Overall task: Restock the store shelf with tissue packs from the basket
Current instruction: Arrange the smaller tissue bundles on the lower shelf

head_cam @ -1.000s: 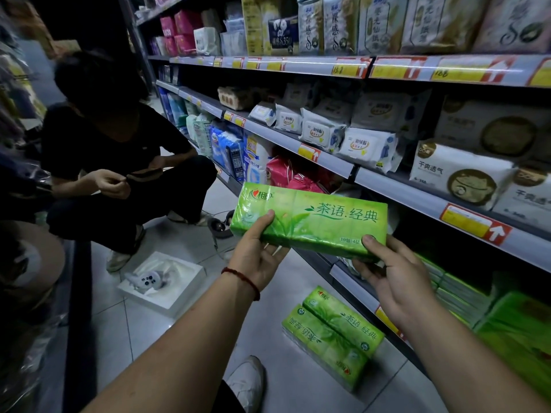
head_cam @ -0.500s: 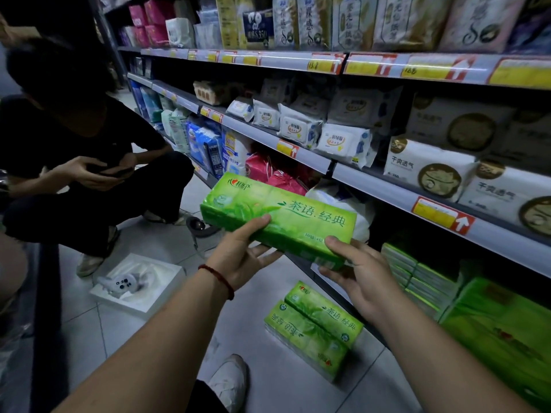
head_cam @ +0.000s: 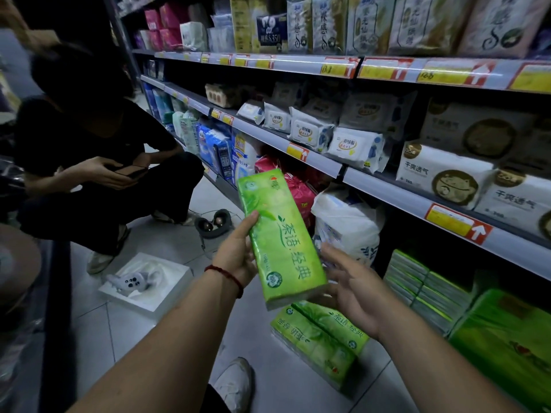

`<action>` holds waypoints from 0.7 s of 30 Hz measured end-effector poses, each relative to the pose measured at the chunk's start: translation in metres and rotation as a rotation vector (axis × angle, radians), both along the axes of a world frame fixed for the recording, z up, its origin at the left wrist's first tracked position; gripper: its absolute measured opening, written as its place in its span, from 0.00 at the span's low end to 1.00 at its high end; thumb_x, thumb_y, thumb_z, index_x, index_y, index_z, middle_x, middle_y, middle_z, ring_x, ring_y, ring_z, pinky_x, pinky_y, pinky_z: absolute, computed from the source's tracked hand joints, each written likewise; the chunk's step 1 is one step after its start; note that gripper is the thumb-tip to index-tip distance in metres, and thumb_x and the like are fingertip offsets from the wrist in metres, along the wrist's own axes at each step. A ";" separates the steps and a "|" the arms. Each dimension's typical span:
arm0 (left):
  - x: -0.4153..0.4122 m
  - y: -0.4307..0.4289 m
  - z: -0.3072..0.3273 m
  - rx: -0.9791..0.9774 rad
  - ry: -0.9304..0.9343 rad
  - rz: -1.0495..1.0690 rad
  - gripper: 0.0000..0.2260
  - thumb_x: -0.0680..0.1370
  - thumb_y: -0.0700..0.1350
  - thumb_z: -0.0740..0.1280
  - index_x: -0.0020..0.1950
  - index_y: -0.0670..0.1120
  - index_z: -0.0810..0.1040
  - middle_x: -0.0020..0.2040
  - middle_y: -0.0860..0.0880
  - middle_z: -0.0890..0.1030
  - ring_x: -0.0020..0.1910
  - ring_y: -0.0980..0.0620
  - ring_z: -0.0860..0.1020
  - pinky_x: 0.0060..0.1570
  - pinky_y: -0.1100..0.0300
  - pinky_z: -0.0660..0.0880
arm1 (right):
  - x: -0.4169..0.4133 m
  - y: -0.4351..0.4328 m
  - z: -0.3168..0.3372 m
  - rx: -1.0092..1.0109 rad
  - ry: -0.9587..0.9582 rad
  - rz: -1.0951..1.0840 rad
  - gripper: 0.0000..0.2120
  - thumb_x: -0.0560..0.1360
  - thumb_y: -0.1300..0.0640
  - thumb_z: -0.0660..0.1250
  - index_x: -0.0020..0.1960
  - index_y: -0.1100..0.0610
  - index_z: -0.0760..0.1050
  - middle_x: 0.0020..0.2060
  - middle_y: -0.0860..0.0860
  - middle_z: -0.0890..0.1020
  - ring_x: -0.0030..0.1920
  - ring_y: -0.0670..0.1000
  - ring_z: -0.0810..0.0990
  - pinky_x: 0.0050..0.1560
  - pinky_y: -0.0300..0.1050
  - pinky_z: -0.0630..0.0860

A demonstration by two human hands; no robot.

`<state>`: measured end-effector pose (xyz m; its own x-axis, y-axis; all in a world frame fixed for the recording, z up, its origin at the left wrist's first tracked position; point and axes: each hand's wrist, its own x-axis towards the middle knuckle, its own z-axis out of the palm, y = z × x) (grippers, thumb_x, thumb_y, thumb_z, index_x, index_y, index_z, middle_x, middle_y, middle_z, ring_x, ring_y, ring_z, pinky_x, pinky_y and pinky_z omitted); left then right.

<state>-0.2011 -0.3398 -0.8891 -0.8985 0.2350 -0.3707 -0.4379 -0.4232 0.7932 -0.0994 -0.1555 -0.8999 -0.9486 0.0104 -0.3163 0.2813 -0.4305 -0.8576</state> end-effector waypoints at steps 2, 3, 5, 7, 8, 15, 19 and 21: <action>0.005 0.002 0.006 0.028 -0.007 -0.123 0.20 0.80 0.54 0.67 0.66 0.42 0.80 0.59 0.37 0.85 0.53 0.39 0.85 0.59 0.41 0.78 | 0.002 -0.007 0.000 0.052 0.026 0.028 0.21 0.72 0.49 0.74 0.59 0.61 0.83 0.50 0.58 0.87 0.41 0.57 0.86 0.52 0.58 0.80; 0.006 0.002 0.007 0.026 0.000 -0.192 0.20 0.81 0.53 0.66 0.66 0.41 0.79 0.60 0.36 0.84 0.54 0.39 0.84 0.60 0.41 0.77 | 0.001 -0.009 -0.001 0.071 0.036 -0.001 0.19 0.73 0.51 0.73 0.58 0.62 0.83 0.49 0.58 0.88 0.41 0.57 0.86 0.53 0.60 0.80; 0.008 0.004 0.009 -0.016 0.024 -0.293 0.20 0.81 0.51 0.66 0.68 0.40 0.77 0.62 0.36 0.83 0.58 0.37 0.82 0.62 0.39 0.77 | -0.001 -0.010 -0.001 0.079 0.037 -0.064 0.17 0.76 0.55 0.72 0.59 0.66 0.81 0.48 0.60 0.88 0.41 0.60 0.87 0.56 0.66 0.80; 0.009 0.005 0.008 -0.051 0.050 -0.350 0.20 0.81 0.50 0.66 0.71 0.41 0.75 0.64 0.36 0.82 0.62 0.36 0.81 0.62 0.39 0.78 | -0.004 -0.007 -0.003 0.082 0.026 -0.093 0.18 0.77 0.57 0.72 0.61 0.68 0.79 0.51 0.63 0.87 0.42 0.62 0.86 0.56 0.68 0.79; 0.009 0.007 0.006 -0.065 0.067 -0.366 0.21 0.81 0.49 0.66 0.72 0.41 0.74 0.64 0.37 0.81 0.64 0.35 0.80 0.61 0.39 0.79 | -0.005 -0.005 -0.004 0.094 0.020 -0.094 0.18 0.76 0.58 0.72 0.61 0.69 0.78 0.52 0.63 0.86 0.43 0.62 0.86 0.55 0.66 0.80; 0.003 0.010 -0.004 -0.122 0.142 -0.415 0.18 0.82 0.42 0.66 0.72 0.41 0.74 0.65 0.35 0.81 0.62 0.35 0.80 0.62 0.38 0.78 | -0.007 0.000 -0.007 0.057 0.017 -0.078 0.23 0.75 0.52 0.73 0.64 0.65 0.78 0.57 0.64 0.85 0.51 0.64 0.84 0.62 0.69 0.78; 0.005 0.013 -0.007 -0.177 0.099 -0.470 0.22 0.78 0.49 0.72 0.69 0.40 0.77 0.64 0.36 0.82 0.64 0.35 0.80 0.66 0.38 0.75 | -0.007 0.002 -0.007 0.094 0.039 -0.132 0.34 0.68 0.47 0.76 0.65 0.68 0.75 0.51 0.60 0.87 0.47 0.60 0.86 0.57 0.64 0.82; 0.004 0.011 -0.008 -0.214 0.030 -0.490 0.30 0.72 0.56 0.78 0.68 0.41 0.79 0.65 0.39 0.82 0.65 0.36 0.80 0.68 0.38 0.74 | -0.009 0.007 -0.009 0.068 0.033 -0.148 0.34 0.69 0.47 0.76 0.65 0.68 0.74 0.51 0.60 0.87 0.48 0.60 0.87 0.57 0.64 0.82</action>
